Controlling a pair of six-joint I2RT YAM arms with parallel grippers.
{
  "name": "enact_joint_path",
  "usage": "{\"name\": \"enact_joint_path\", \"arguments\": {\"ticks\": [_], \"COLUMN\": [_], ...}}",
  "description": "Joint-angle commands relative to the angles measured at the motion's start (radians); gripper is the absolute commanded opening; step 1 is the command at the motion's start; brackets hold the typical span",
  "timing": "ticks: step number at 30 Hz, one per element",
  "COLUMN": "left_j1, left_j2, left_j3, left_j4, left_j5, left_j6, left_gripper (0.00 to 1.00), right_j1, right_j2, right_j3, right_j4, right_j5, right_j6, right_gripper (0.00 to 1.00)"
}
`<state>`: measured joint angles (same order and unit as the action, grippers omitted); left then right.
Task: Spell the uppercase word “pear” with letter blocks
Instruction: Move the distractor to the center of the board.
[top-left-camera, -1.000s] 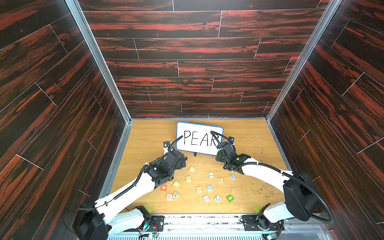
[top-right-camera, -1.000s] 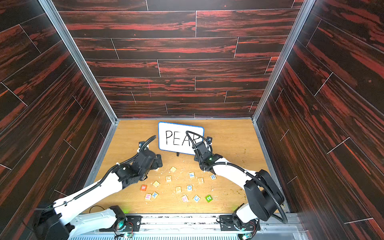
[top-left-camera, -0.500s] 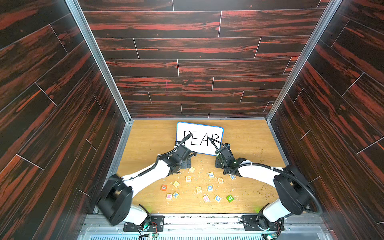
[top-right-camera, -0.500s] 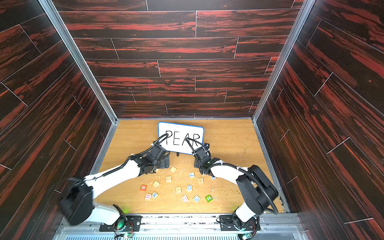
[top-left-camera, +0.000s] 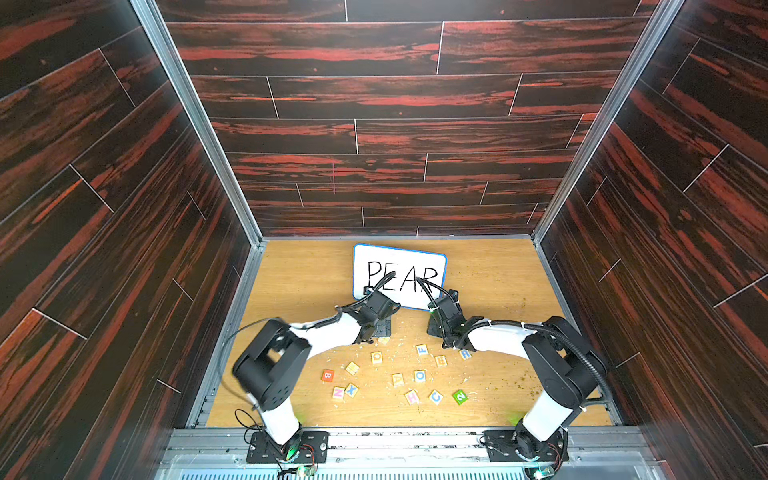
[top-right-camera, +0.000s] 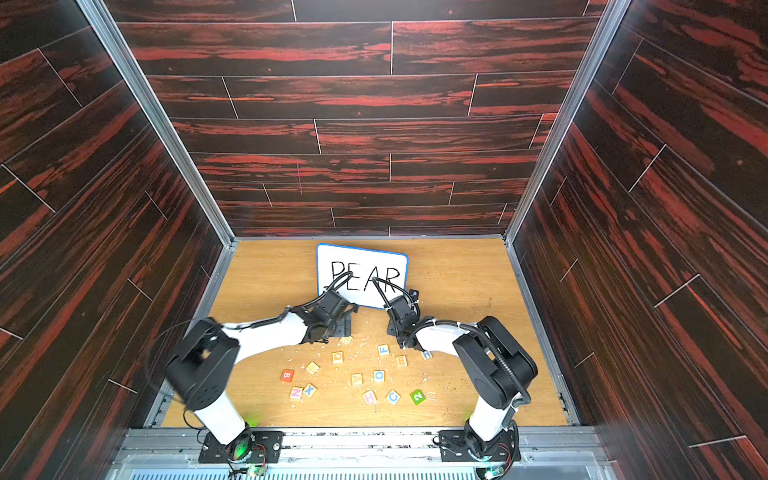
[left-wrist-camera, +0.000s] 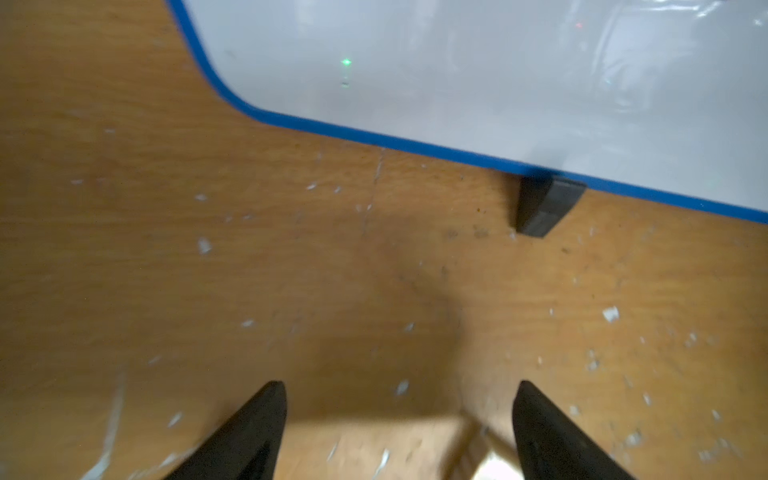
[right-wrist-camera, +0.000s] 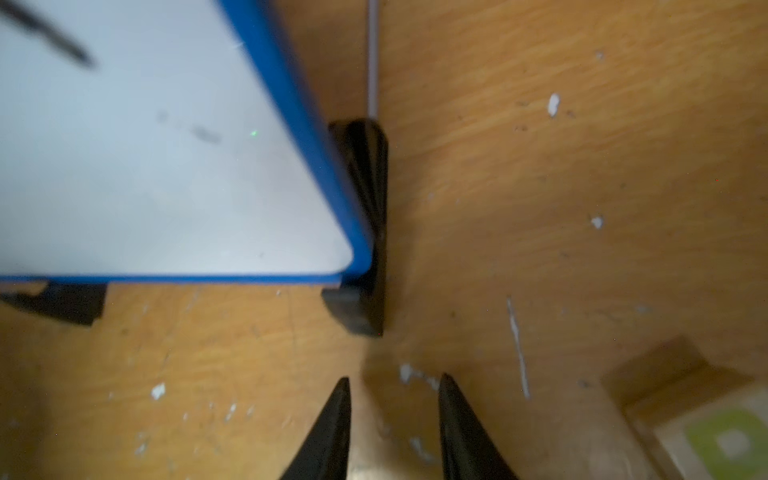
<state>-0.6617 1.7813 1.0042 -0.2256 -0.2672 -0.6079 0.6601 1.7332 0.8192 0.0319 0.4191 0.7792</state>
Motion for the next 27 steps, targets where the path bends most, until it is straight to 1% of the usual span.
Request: {"name": "enact_joint_path", "arguments": {"ticks": [1, 9, 14, 22, 27], "left_j1": [0.002, 0.004, 0.014, 0.053, 0.072], "left_j2": [0.041, 0.124, 0.166, 0.247, 0.277], "left_j3": [0.035, 0.057, 0.085, 0.164, 0.203], "left_j4": [0.036, 0.102, 0.125, 0.126, 0.127], "left_j5": [-0.004, -0.046, -0.065, -0.049, -0.044], "left_j6": [0.004, -0.01, -0.017, -0.022, -0.016], "left_gripper": [0.83, 0.79, 0.78, 0.78, 0.78], "right_j1": [-0.008, -0.034, -0.051, -0.076, -0.11], "right_j2": [0.037, 0.069, 0.092, 0.134, 0.165], "right_j3": [0.0, -0.006, 0.006, 0.047, 0.07], "right_j4": [0.025, 0.069, 0.086, 0.091, 0.109], "right_j5": [0.006, 0.006, -0.007, -0.023, -0.059], "right_j6": [0.03, 0.04, 0.034, 0.008, -0.002], "right_gripper": [0.34, 0.33, 0.33, 0.33, 0.33]}}
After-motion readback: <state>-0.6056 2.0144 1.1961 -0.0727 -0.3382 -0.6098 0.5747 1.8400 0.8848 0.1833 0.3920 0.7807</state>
